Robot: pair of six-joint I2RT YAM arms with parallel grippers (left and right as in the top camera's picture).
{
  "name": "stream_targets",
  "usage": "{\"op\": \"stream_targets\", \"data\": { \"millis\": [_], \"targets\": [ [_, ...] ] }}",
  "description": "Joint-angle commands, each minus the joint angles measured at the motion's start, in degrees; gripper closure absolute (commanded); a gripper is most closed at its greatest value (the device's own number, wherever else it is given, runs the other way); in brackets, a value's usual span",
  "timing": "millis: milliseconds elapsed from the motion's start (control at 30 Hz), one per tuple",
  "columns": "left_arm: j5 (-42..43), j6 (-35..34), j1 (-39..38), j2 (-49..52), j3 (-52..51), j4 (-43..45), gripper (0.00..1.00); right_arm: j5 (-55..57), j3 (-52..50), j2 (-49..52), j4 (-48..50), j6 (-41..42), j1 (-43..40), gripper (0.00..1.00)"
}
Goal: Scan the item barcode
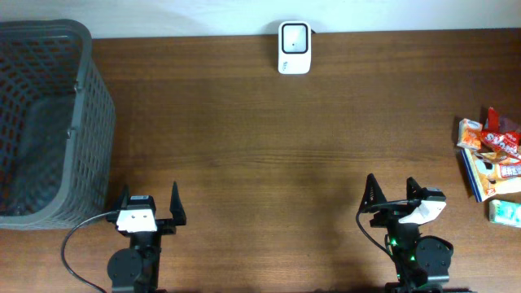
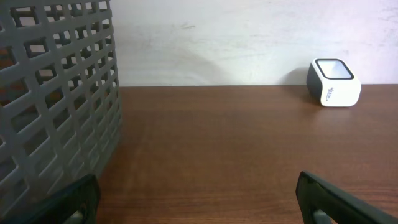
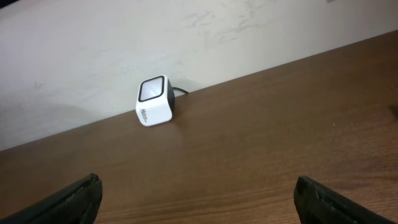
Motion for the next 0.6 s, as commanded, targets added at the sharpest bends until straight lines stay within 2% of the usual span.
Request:
{"op": "stream_targets", "data": {
  "millis": [0,567],
  "targets": [
    [-0.79,1.14,0.35,-0.46,-0.15,-0.35,0.01,0.28,-0.35,-0.37,-0.24,-0.57,0.31,0.02],
    [-0.35,1.11,0.35,-0.44,-0.15,-0.33,0.01,0.28,-0.35,-0.37,-0.24,-0.57,0.31,0.02]
  ]
}}
